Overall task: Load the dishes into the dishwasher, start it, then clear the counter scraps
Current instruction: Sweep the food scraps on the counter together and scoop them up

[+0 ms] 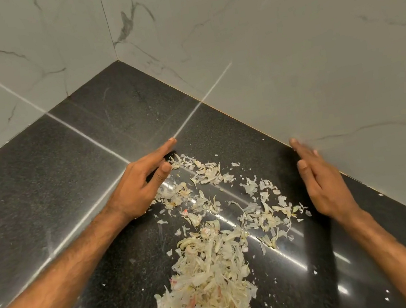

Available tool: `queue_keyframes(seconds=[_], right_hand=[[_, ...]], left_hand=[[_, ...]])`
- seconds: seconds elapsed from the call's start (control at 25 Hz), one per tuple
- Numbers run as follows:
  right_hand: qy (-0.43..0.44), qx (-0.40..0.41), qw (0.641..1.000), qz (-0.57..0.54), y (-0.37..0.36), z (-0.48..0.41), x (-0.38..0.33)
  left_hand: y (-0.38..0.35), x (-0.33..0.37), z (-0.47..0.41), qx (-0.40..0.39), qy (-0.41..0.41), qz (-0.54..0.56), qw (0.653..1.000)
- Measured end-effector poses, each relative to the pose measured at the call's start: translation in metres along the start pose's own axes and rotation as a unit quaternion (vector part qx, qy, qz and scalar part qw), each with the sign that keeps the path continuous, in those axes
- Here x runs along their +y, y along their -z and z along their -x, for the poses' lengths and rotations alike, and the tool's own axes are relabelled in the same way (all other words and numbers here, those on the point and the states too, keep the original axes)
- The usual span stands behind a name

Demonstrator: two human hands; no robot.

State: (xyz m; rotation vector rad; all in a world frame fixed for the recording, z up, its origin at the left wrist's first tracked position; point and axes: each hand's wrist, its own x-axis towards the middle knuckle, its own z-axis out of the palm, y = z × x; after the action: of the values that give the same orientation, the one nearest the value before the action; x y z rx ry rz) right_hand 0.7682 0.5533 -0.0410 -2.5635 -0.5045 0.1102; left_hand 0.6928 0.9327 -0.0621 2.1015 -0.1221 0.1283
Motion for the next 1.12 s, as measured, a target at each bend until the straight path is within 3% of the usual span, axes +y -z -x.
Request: queue_keyframes(seconds=[0.12, 0.28, 0.36, 0.44, 0.56, 0.68, 0.76, 0.88, 1.0, 1.12], right_hand=[[-0.038, -0.034, 0.996, 0.076, -0.006, 0.014, 0.006], [0.067, -0.054, 0.994, -0.073, -0.019, 0.014, -0.014], [0.067, 0.023, 0.989, -0.128, -0.021, 0.012, -0.013], [0.002, 0.066, 0.988, -0.136, -0.015, 0.002, -0.007], [-0.008, -0.037, 0.999, -0.029, -0.011, -0.013, -0.007], [0.056, -0.116, 0.987, -0.092, -0.024, -0.013, -0.026], [0.099, -0.120, 0.976, -0.150, -0.030, -0.012, -0.031], [0.025, -0.047, 0.990, -0.129, -0.019, -0.034, -0.024], [0.043, -0.095, 0.994, -0.006, -0.017, -0.042, -0.024], [0.130, -0.170, 0.976, -0.043, -0.037, -0.023, -0.044]], left_hand=[[0.000, 0.002, 0.000, -0.003, -0.001, 0.000, 1.000], [0.000, 0.006, 0.000, -0.006, 0.000, -0.002, 1.000], [0.001, 0.007, -0.001, -0.009, 0.001, -0.007, 1.000], [0.002, 0.007, -0.001, -0.007, 0.001, -0.013, 1.000], [0.001, 0.006, -0.001, -0.003, 0.003, -0.007, 1.000], [0.002, 0.006, 0.000, -0.002, 0.004, -0.004, 1.000], [0.001, 0.007, 0.000, -0.006, 0.006, 0.002, 1.000], [0.001, 0.008, 0.000, -0.005, 0.012, 0.006, 1.000], [0.002, 0.007, 0.000, -0.005, 0.012, 0.004, 1.000], [0.001, 0.007, 0.000, -0.002, 0.010, 0.000, 1.000]])
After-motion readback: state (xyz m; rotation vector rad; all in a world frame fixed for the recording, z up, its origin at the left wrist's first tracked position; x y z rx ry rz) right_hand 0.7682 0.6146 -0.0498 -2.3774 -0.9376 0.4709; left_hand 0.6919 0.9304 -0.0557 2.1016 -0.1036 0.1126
